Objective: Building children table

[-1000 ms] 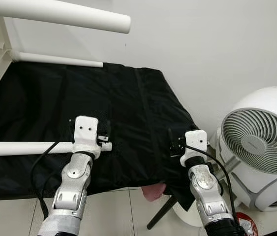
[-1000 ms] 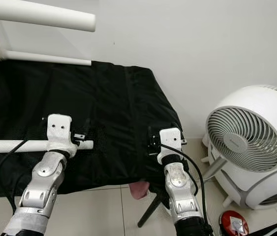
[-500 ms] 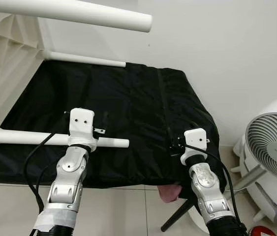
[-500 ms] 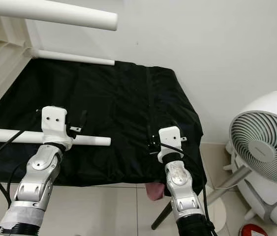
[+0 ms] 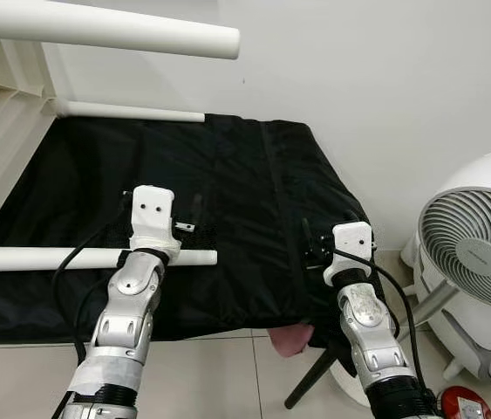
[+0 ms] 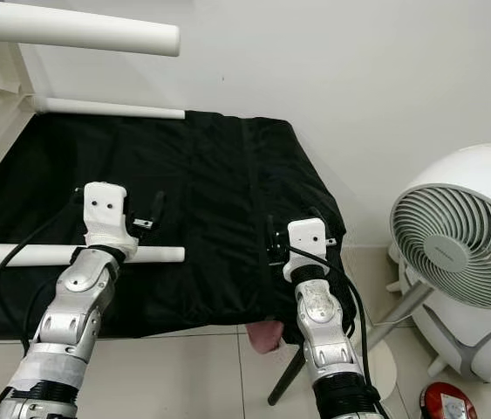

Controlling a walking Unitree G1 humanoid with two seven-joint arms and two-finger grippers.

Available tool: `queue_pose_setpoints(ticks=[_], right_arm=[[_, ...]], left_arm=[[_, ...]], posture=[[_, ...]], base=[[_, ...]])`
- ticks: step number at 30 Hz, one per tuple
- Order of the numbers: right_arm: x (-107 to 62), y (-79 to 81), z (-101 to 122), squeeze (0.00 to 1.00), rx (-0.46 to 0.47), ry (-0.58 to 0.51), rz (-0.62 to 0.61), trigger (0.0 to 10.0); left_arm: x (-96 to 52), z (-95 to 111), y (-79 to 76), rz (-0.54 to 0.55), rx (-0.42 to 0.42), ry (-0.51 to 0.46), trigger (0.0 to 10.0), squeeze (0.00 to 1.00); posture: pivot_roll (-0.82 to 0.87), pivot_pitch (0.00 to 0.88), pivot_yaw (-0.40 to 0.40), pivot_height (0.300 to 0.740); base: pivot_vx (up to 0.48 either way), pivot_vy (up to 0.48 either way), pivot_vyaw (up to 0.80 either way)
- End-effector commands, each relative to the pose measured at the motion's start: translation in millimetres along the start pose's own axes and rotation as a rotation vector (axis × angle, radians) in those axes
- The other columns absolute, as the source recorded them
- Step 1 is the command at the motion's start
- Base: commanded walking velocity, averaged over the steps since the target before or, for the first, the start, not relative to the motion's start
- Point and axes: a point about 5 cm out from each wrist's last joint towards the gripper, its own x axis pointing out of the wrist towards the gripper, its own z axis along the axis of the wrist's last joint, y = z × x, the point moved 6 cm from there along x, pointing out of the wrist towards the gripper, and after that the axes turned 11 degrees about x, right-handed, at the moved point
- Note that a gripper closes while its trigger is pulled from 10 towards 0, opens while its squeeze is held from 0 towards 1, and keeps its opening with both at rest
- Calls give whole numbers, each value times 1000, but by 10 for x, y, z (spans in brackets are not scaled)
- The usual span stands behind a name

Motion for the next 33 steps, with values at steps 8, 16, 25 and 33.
queue_pose_setpoints(ticks=[8,16,25,33], right_arm=[[20,-52,-19,0,5,0,-19,10000],[48,11,-31,0,6,1,3,10000],[65,13,-42,0,-6,5,17,10000],[83,55,-45,0,-26,5,41,10000]], left_arm=[[12,-40,95,25,11,12,10000,0],[21,-28,94,25,18,4,10000,0],[20,4,73,24,27,-16,10000,0],[11,36,60,21,48,-37,10000,0]], posture=[[19,0,-78,740],[22,0,-91,740],[24,0,-99,740],[32,0,-106,740]], base=[[0,372,0],[0,402,0],[0,155,0],[0,0,0]])
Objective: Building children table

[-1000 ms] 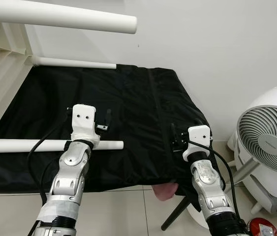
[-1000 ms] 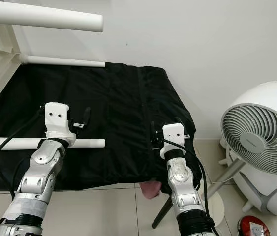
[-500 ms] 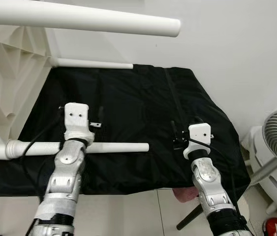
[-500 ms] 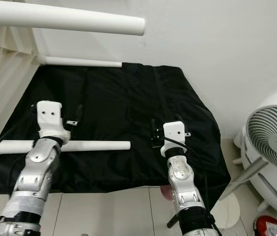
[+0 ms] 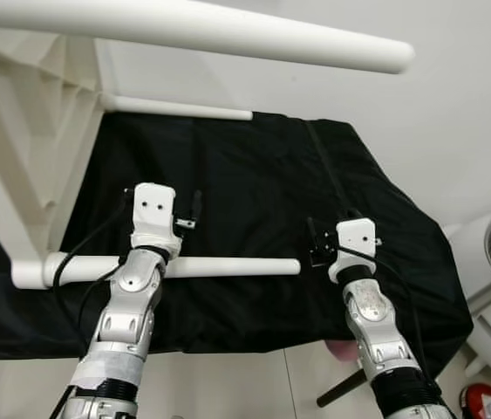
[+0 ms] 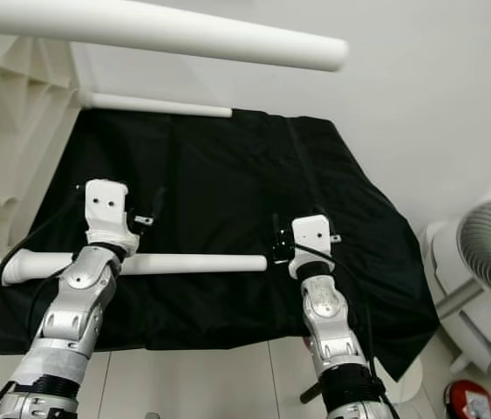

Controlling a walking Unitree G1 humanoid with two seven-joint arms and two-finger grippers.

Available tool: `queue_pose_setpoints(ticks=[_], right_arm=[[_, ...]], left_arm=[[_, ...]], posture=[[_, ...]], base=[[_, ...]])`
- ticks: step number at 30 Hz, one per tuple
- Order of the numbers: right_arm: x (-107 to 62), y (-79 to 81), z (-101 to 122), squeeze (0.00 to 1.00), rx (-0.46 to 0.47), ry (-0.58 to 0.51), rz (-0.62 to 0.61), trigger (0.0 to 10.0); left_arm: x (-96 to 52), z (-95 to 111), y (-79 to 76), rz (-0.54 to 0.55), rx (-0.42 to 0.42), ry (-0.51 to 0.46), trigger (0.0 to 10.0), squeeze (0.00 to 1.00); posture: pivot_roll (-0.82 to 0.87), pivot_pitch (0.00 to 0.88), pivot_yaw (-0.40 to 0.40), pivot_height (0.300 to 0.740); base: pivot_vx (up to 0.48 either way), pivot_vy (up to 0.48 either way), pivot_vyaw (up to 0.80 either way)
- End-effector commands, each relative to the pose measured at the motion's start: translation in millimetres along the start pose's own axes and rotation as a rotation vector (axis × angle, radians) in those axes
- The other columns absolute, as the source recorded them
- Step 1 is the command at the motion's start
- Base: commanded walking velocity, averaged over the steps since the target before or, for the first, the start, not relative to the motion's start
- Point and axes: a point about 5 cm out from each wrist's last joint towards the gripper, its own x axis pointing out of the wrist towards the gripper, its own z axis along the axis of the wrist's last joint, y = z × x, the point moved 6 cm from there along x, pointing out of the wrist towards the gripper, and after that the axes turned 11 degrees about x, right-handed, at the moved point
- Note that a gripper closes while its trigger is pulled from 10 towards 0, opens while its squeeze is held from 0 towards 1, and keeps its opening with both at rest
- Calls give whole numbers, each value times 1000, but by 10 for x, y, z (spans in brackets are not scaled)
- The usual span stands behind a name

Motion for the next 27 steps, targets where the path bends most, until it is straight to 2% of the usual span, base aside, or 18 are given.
queue_pose_setpoints(ticks=[1,15,18,27], right_arm=[[-13,-64,-20,0,-21,7,-3,10000],[-40,-26,-69,0,-33,23,32,10000],[-46,-51,-63,0,-3,19,26,10000],[-44,-75,-89,0,-15,31,13,10000]], left_arm=[[-1,46,-90,-22,3,-22,10000,0],[-45,25,-73,-25,15,-23,10000,0],[-54,30,-74,-27,20,-29,10000,0],[-66,38,-82,-40,45,-33,10000,0]], posture=[[32,0,-108,740],[43,0,-118,740],[47,0,-122,740],[53,0,-122,740]], base=[[0,0,0],[0,0,800],[0,0,0],[0,0,0]])
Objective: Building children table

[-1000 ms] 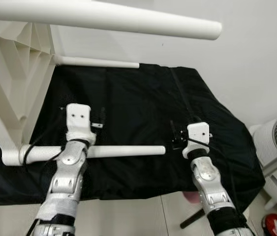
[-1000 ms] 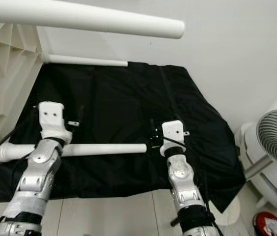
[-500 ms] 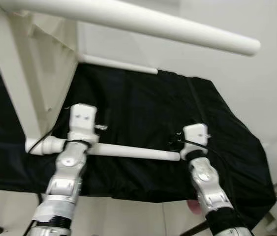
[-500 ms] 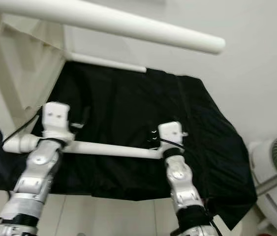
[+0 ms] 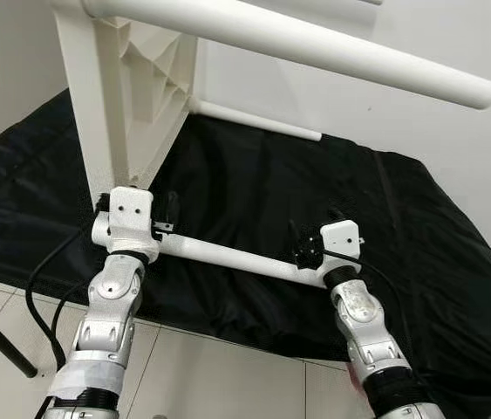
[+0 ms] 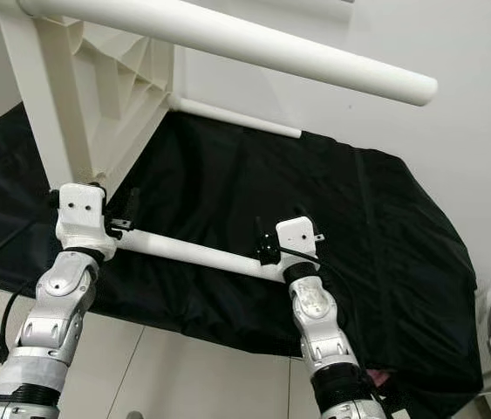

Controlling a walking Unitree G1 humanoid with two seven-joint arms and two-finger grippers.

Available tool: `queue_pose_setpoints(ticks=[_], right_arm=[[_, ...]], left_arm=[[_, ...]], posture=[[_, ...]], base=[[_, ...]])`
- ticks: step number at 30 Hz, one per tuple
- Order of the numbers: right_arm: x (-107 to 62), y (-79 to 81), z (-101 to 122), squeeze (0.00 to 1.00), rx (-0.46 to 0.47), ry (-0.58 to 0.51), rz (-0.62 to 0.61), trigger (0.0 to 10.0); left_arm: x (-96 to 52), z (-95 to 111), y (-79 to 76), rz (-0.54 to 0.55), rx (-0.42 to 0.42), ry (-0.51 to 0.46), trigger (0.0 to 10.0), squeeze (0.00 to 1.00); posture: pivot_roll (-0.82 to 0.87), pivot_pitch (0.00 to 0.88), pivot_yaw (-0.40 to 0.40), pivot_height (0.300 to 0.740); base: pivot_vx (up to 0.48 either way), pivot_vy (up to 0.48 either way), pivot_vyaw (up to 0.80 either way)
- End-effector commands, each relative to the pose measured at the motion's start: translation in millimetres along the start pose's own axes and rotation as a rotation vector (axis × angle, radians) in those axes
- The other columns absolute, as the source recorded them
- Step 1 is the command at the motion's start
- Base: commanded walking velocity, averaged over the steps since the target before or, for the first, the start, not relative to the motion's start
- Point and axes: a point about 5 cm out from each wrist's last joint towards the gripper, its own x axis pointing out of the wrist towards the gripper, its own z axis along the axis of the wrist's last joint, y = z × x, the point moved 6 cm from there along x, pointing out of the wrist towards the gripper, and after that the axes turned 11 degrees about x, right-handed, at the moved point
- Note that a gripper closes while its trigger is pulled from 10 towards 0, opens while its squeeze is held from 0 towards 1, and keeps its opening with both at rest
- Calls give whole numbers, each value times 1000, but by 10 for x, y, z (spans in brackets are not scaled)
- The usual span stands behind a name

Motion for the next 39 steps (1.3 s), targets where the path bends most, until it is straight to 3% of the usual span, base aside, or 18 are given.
queue_pose_setpoints(ticks=[1,11,13,15,22,39], right_arm=[[-11,-62,-67,0,8,28,-30,10000],[-19,-82,-141,0,16,68,-59,10000],[-41,-89,-188,0,52,93,-69,10000],[-51,-85,-193,0,55,94,-69,10000],[-75,-40,-141,0,15,62,-66,10000],[-68,-72,-114,0,26,55,-92,10000]], left_arm=[[-5,27,-37,-16,4,-13,10000,0],[-38,6,-138,-83,4,-3,10000,0],[-113,-54,-305,-191,38,17,10000,0],[-129,-71,-336,-213,40,25,10000,0],[-96,-48,-323,-223,29,28,10000,0],[-99,-18,-281,-234,27,29,10000,0]], posture=[[53,0,-122,740],[58,0,-126,740],[53,0,-116,740],[53,0,-116,740],[35,0,-98,740],[33,0,-87,740]], base=[[0,0,0],[0,0,0],[0,0,0],[0,0,0],[0,0,0],[0,0,0]])
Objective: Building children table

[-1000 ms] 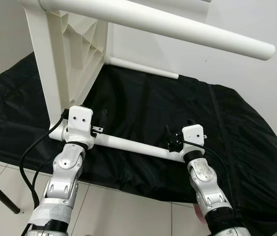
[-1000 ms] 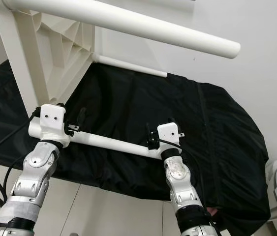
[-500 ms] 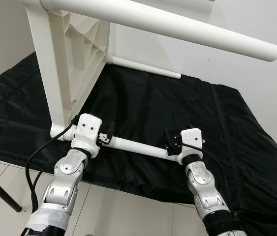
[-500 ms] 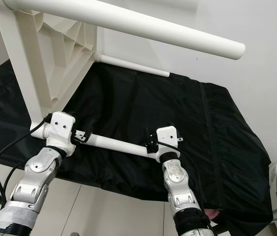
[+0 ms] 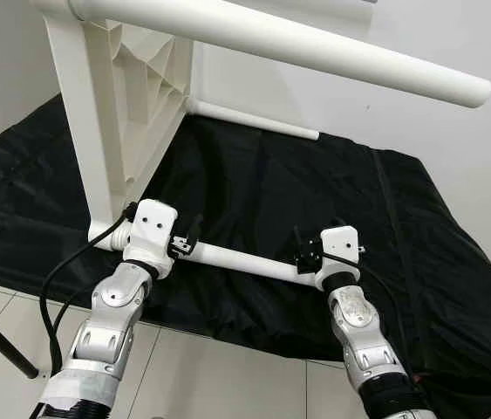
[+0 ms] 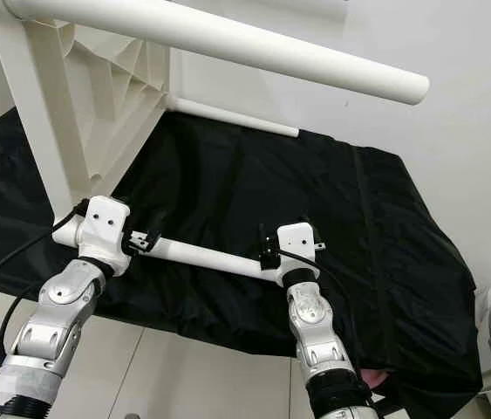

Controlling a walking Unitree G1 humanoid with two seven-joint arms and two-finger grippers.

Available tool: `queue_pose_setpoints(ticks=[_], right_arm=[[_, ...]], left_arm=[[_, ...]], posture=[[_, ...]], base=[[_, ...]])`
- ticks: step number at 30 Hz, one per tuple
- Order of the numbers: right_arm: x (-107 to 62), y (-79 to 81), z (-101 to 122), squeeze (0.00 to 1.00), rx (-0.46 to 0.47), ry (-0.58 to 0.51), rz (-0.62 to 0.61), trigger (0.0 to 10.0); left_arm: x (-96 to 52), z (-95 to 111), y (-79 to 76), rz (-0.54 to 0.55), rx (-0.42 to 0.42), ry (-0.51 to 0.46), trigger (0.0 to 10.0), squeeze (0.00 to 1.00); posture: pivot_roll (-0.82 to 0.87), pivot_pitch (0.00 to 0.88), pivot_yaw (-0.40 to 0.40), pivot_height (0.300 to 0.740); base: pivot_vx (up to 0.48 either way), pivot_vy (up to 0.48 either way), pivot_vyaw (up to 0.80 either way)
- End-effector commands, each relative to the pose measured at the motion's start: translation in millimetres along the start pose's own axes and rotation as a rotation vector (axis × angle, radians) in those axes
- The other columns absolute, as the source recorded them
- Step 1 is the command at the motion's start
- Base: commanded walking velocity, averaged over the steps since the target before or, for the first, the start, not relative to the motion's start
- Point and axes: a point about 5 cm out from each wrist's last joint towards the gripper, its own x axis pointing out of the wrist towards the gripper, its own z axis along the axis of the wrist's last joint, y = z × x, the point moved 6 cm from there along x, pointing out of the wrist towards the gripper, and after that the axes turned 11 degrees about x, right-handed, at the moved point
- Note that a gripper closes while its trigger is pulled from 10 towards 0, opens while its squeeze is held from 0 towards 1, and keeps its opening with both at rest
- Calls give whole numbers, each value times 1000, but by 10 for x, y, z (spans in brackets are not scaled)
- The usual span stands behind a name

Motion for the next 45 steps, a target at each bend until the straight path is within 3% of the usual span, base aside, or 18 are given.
queue_pose_setpoints(ticks=[1,6,9,10,11,13,16,17,23,30,41,45], right_arm=[[-17,-91,3,0,-6,3,-29,10000],[-22,-122,28,0,-9,-3,-42,10000],[-25,-136,47,0,-9,-11,-50,10000],[-28,-153,63,0,-10,-17,-56,10000],[-28,-153,63,0,-10,-17,-56,10000],[-29,-171,79,0,-11,-23,-58,10000],[-29,-171,81,0,-12,-23,-56,10000],[-28,-145,79,0,-15,-23,-43,10000],[-20,-138,94,0,-25,-24,-34,10000],[-15,-122,111,0,-35,-30,-26,10000],[-27,-137,148,0,-44,-45,-25,10000],[-28,-141,163,0,-50,-50,-24,10000]], left_arm=[[5,42,-72,-44,-26,-4,10000,0],[-53,-75,-85,-30,-129,71,10000,0],[-70,-100,-10,8,-188,109,10000,0],[-82,-51,116,68,-271,109,10000,0],[-82,-51,116,68,-271,109,10000,0],[-128,-25,358,193,-407,129,10000,0],[-162,-74,459,260,-473,159,10000,0],[-224,-157,546,341,-558,196,10000,0],[-309,-155,508,371,-624,237,10000,0],[-298,-142,420,333,-644,253,10000,0],[-297,-107,414,320,-660,262,10000,0],[-319,-150,390,333,-715,316,10000,0]], posture=[[32,0,-88,740],[27,0,-85,740],[22,0,-79,740],[22,0,-80,740],[22,0,-80,740],[29,0,-87,740],[30,0,-90,740],[33,0,-96,740],[40,0,-109,740],[41,0,-113,740],[30,0,-109,740],[30,0,-109,740]], base=[[0,0,0],[0,0,0],[0,0,0],[0,0,0],[0,0,0],[0,0,0],[0,0,0],[0,0,0],[0,0,0],[0,0,0],[0,0,0],[0,0,0]])
